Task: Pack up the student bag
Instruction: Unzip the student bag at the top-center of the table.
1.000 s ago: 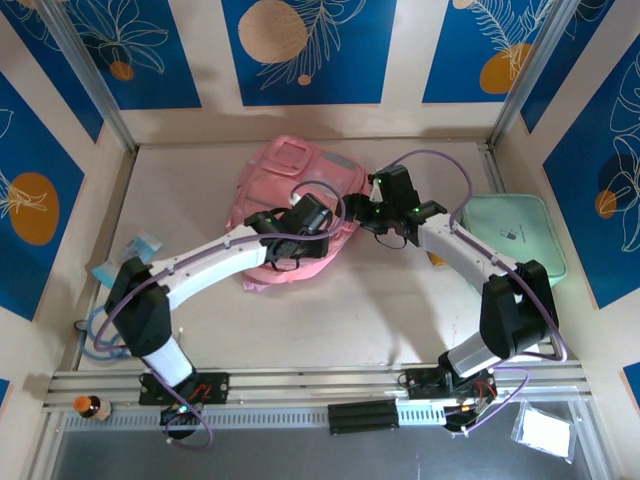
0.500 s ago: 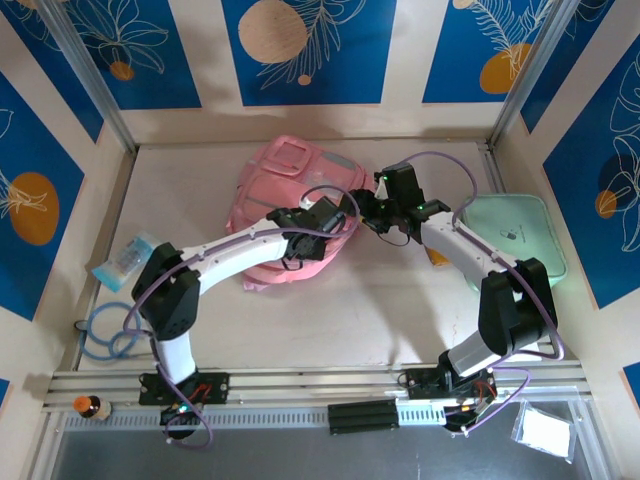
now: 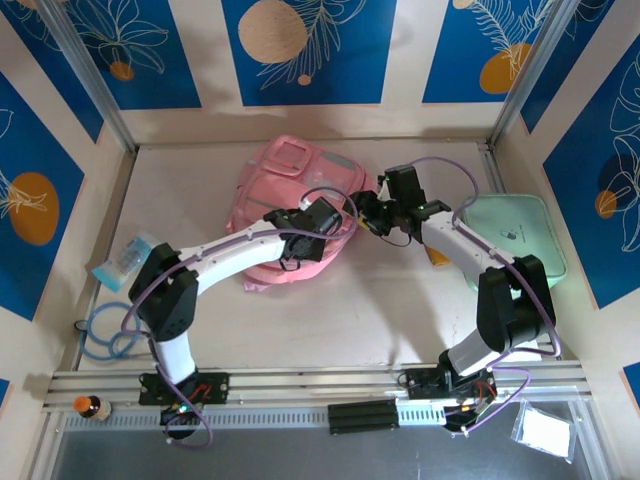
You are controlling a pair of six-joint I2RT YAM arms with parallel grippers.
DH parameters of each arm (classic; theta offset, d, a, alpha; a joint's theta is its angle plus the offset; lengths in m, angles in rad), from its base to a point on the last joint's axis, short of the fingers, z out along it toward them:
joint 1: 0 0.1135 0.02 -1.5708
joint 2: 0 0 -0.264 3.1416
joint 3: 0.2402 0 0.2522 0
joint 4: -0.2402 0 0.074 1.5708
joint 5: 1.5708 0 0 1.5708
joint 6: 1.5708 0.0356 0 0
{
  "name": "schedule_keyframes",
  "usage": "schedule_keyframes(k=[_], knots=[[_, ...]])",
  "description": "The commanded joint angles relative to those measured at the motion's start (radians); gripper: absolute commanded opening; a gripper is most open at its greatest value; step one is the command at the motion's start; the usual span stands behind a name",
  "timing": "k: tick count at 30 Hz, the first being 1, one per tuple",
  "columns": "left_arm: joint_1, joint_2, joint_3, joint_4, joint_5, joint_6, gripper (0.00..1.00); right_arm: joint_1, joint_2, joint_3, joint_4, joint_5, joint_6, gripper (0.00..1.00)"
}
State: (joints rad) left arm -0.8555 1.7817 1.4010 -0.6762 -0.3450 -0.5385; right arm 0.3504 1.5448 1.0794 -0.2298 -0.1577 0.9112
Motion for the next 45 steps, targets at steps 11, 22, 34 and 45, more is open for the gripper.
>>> schedule_keyframes(k=[11, 22, 34, 45], knots=[[0.002, 0.033, 0.075, 0.265, 0.376, 0.086, 0.0, -0.065, -0.003, -0.053, 0.057, -0.213, 0.264, 0.5], [0.002, 0.07, 0.099, 0.248, 0.367, 0.074, 0.0, -0.071, 0.047, -0.046, 0.027, -0.248, 0.287, 0.44], [0.006, 0.078, 0.106, 0.197, 0.342, 0.084, 0.0, -0.052, 0.11, -0.004, 0.05, -0.266, 0.237, 0.22], [0.058, -0.001, 0.028, 0.116, 0.261, 0.137, 0.0, -0.077, 0.094, 0.023, 0.021, -0.186, 0.158, 0.04]])
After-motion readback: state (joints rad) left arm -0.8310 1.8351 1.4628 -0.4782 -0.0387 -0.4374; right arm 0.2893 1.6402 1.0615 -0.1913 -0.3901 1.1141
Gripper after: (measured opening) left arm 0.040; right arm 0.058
